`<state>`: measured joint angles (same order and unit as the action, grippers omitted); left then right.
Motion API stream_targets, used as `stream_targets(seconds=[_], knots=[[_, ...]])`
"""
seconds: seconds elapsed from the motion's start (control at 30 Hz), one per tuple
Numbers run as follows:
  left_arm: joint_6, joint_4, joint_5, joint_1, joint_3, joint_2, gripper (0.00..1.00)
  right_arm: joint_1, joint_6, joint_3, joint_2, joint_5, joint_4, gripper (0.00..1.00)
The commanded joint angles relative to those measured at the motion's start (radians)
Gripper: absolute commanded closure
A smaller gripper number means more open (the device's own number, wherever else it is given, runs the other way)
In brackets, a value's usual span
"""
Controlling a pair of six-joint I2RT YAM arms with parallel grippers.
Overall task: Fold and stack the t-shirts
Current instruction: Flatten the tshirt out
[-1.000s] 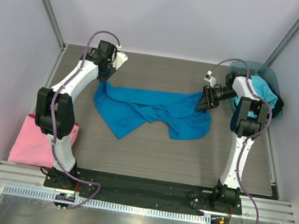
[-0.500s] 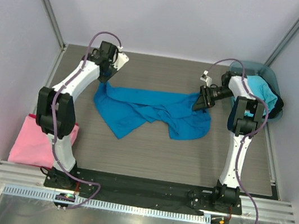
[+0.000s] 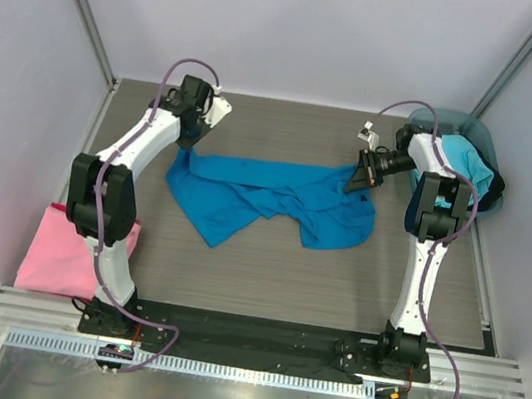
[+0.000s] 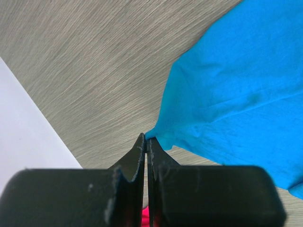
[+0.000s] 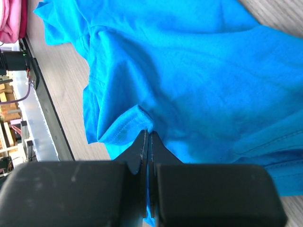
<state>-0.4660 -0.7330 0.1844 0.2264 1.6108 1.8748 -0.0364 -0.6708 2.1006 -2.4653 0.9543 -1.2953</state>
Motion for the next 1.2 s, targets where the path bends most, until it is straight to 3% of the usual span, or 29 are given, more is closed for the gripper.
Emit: stream_targets(seconds=[0.0, 0.27, 0.43, 0.63, 0.8, 0.97, 1.07, 1.17], knots=[[-0.026, 0.015, 0.024, 0.004, 0.0, -0.016, 1.0, -0.003, -0.013, 0.019, 0.107, 0.027, -0.006, 0.99], [-0.043, 0.029, 0.041, -0.009, -0.017, -0.101, 1.0, -0.005, -0.003, -0.046, 0.362, -0.008, 0.045, 0.99], [-0.045, 0.032, 0.044, -0.016, -0.011, -0.126, 1.0, -0.005, 0.02, -0.102, 0.427, -0.026, 0.096, 0.99], [-0.043, 0.037, 0.047, -0.038, 0.034, -0.166, 1.0, -0.002, 0.198, -0.119, 0.578, -0.055, 0.263, 0.99], [-0.01, 0.04, 0.032, -0.084, 0.254, -0.204, 1.0, 0.0, 0.299, -0.045, 0.698, -0.184, 0.471, 0.99], [-0.007, 0.064, 0.027, -0.085, 0.486, -0.244, 1.0, 0.0, 0.422, 0.157, 0.729, -0.275, 0.612, 0.99], [-0.013, 0.086, 0.027, -0.085, 0.547, -0.287, 1.0, 0.006, 0.448, 0.2, 0.784, -0.331, 0.695, 0.99], [-0.026, 0.11, 0.017, -0.085, 0.517, -0.373, 1.0, 0.009, 0.436, 0.202, 0.862, -0.385, 0.741, 0.99]])
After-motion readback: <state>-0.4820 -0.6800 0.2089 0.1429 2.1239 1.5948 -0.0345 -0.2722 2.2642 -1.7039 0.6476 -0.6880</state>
